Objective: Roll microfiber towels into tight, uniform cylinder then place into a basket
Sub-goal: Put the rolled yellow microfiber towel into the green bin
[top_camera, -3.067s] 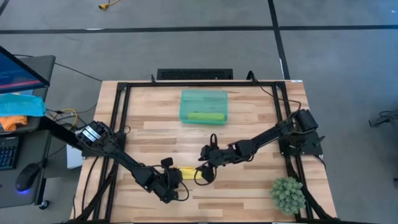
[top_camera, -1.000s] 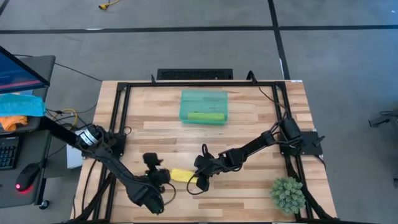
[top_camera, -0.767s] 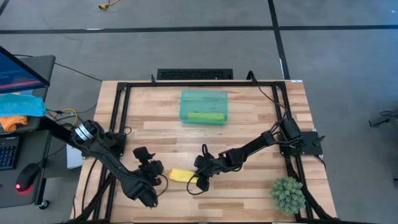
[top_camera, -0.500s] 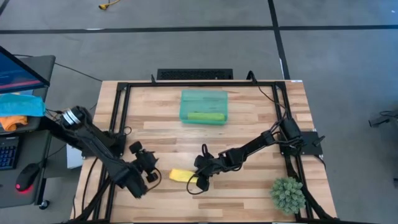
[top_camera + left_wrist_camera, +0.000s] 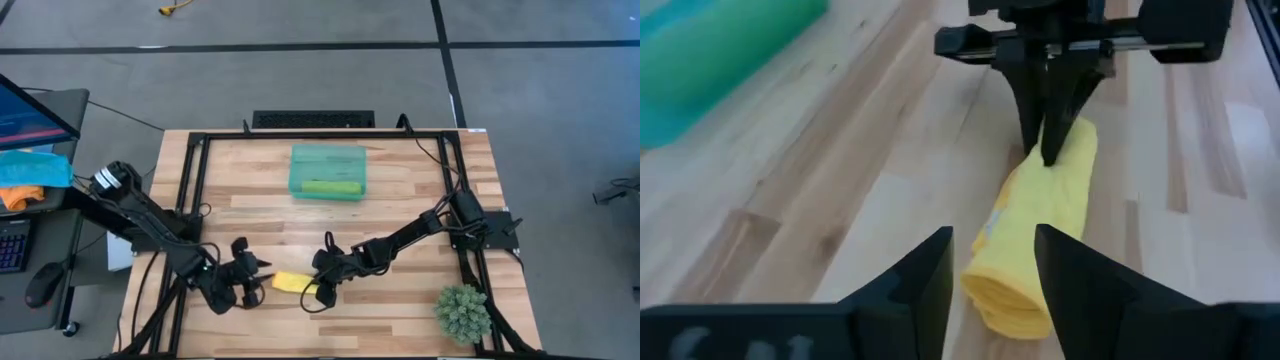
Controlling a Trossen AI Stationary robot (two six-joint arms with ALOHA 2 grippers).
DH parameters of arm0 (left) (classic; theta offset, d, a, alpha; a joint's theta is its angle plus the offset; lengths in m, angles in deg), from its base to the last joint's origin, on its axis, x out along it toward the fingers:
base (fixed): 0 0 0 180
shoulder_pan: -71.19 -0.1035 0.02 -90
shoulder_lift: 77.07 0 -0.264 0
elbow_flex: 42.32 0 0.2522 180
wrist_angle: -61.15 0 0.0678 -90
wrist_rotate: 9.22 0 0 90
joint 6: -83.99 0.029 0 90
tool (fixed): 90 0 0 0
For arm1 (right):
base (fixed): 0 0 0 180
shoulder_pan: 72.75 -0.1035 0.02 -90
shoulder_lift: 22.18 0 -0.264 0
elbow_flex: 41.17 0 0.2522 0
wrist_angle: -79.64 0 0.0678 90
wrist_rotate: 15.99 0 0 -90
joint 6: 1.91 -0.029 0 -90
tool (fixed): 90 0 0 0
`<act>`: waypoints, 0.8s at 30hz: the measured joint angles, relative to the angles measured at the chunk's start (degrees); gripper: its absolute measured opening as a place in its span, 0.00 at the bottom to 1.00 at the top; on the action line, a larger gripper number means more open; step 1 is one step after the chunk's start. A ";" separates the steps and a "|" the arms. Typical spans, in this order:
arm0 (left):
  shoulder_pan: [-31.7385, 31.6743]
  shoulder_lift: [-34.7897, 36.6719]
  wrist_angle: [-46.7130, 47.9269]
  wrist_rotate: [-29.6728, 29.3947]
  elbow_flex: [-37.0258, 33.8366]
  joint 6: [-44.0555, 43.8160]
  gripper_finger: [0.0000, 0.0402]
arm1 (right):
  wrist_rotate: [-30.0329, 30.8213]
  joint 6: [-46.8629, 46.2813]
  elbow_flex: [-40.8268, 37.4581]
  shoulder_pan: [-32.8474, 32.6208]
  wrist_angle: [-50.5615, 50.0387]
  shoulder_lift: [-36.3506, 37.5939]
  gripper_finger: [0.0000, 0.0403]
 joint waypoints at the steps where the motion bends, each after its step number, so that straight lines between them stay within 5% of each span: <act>1: -0.39 -0.38 -0.69 0.54 0.00 -0.02 0.35 | -0.01 -0.15 0.00 0.00 -0.01 0.00 0.08; 6: -2.49 -3.51 -1.55 1.47 0.00 -2.71 0.45 | 0.01 -0.26 0.00 0.00 0.07 0.00 0.07; 12: -6.89 -7.10 -2.78 11.67 0.00 -11.04 0.58 | 0.01 -0.19 0.02 0.02 0.09 0.00 0.08; 24: -11.97 -13.91 -8.85 21.25 0.02 -13.33 0.60 | -0.01 -0.10 0.04 0.00 0.09 0.00 0.08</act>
